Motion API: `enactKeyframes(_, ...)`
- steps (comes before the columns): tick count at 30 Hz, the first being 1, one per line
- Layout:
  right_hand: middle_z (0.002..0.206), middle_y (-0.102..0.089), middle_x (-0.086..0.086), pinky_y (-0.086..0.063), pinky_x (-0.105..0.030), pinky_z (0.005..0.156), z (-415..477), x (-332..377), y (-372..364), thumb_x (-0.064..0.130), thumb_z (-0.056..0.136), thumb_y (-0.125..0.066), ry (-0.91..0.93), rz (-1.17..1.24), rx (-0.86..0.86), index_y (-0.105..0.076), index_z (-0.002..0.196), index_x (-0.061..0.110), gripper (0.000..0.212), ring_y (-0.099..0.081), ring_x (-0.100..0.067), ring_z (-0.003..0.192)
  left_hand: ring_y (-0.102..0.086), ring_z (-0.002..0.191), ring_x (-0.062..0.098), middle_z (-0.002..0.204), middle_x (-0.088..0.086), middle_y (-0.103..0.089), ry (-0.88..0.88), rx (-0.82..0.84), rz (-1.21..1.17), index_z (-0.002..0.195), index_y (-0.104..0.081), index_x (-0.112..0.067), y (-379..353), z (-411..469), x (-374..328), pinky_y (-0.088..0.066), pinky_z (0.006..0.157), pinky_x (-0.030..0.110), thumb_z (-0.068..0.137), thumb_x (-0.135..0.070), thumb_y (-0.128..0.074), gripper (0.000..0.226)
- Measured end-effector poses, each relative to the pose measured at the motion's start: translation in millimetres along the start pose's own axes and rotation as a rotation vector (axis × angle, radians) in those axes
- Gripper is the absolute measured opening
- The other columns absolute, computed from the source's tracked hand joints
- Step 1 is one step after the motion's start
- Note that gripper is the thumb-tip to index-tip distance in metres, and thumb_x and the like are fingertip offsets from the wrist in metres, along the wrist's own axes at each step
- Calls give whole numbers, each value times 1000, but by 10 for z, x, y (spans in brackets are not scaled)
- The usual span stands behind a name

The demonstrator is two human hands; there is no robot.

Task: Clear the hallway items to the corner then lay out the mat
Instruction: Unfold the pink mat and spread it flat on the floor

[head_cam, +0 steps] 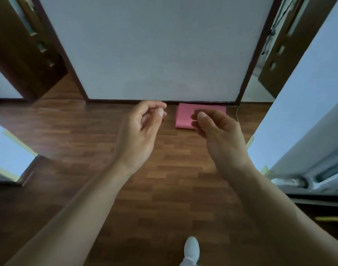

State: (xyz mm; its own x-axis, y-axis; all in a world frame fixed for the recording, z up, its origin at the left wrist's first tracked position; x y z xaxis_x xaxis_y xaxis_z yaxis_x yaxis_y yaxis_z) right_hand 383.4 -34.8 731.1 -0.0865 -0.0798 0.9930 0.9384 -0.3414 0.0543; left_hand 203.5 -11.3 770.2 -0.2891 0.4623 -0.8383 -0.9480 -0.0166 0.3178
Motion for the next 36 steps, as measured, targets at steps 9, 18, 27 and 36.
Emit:
enactKeyframes(9,89,-69,-2,-54,-31,74,2072,-275,124,20,94,-52,-67,-26,-14,-67,99,18,16,-62,-15,80,-64,88,5,93,3,-67,53,-9,5,105,-62,-9,-689,1779,771,-50,81,15,96,-13,-50,16)
enactKeyframes(18,84,-68,6,-54,-32,87,3982,-739,-6,21,94,-52,-73,-79,-60,-68,101,13,19,-64,-8,84,-65,87,13,91,4,-66,85,44,-49,102,-63,-12,-1319,3476,1856,-53,84,28,96,-15,-50,15)
enactKeyframes(27,91,-70,5,-53,-37,89,5881,-1232,-68,22,93,-54,-126,-99,-110,-68,104,13,20,-66,-13,91,-64,87,8,88,-10,-66,127,186,-4,100,-61,-24,-2152,5171,2825,-51,81,19,96,-23,-50,12)
enactKeyframes(36,95,-69,5,-51,-30,90,7852,-2186,-111,21,93,-54,-165,-93,-32,-66,105,16,18,-64,-12,94,-64,85,16,87,0,-66,112,227,56,98,-58,-31,-3195,6620,3939,-53,80,31,96,-22,-49,13)
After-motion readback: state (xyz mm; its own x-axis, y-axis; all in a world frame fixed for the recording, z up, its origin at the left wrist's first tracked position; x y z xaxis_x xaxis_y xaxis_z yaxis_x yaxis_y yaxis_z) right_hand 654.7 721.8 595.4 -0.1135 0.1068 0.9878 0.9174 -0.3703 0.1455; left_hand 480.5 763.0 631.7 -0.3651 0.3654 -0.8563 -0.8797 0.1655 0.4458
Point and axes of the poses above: each hand's wrist, its own z-axis towards the middle knuckle, its own y-axis out of the back of the hand, x = y × z, the point moved 10 cm from there along z, towards the middle knuckle
